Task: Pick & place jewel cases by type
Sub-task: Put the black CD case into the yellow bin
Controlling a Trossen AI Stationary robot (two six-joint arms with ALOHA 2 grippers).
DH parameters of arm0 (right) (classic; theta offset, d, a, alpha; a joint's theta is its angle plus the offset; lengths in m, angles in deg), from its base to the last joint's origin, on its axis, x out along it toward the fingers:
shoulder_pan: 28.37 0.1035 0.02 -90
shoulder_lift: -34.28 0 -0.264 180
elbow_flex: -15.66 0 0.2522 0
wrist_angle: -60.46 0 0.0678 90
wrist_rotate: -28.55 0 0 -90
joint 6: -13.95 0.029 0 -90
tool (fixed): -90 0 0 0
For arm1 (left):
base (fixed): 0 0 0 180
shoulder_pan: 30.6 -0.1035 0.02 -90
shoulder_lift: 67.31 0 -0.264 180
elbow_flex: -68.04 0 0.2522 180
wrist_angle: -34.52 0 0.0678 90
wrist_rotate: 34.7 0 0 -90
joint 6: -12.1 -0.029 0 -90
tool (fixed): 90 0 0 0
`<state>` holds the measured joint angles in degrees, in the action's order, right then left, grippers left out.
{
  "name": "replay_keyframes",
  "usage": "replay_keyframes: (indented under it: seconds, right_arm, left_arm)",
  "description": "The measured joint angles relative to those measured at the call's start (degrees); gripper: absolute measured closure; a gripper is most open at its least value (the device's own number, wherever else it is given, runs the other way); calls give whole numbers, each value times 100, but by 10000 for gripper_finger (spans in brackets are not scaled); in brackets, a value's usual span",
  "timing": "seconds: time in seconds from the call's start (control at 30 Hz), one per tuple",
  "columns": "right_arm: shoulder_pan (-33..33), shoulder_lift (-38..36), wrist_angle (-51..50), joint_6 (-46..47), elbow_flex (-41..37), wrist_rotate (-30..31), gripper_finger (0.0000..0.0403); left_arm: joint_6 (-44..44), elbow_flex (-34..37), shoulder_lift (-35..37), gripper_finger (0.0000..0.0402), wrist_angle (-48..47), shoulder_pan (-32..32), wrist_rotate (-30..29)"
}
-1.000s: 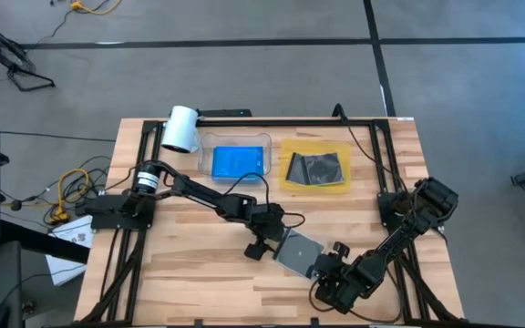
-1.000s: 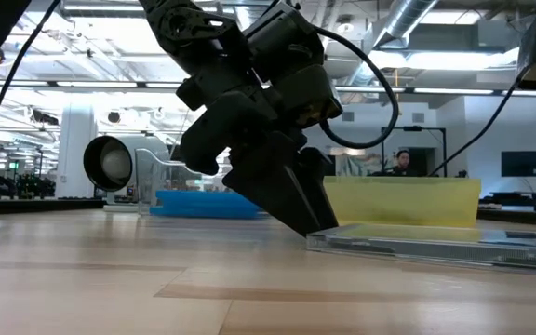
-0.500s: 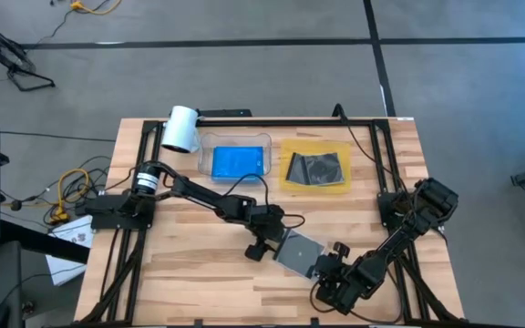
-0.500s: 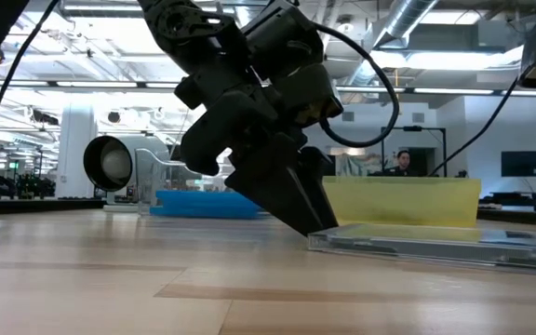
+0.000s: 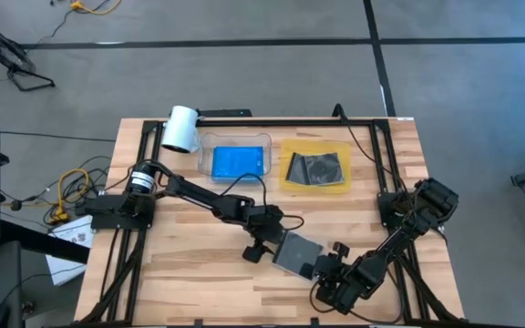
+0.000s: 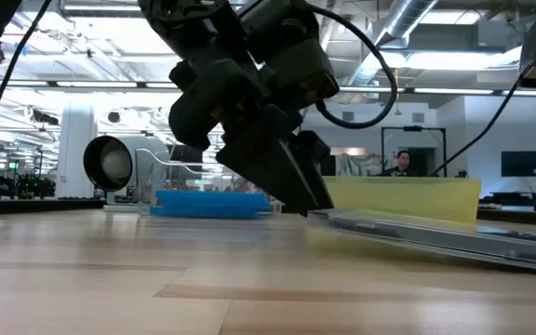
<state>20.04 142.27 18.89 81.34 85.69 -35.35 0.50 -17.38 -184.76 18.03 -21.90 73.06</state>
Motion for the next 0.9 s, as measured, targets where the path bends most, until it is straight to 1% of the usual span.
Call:
replay_keyframes:
  seconds: [0.43,0.7,0.9]
  right_arm:
    - [-56,-4,-11,-139,2,-89,237]
    - [-58,-9,-7,-152,2,-168,237]
    - [-106,-11,17,-238,2,-150,237]
  left_arm:
    - [-71,-8,7,197,31,27,-20]
    - [-108,-21,320,213,30,25,-13]
    - [-135,-43,470,216,246,43,-22]
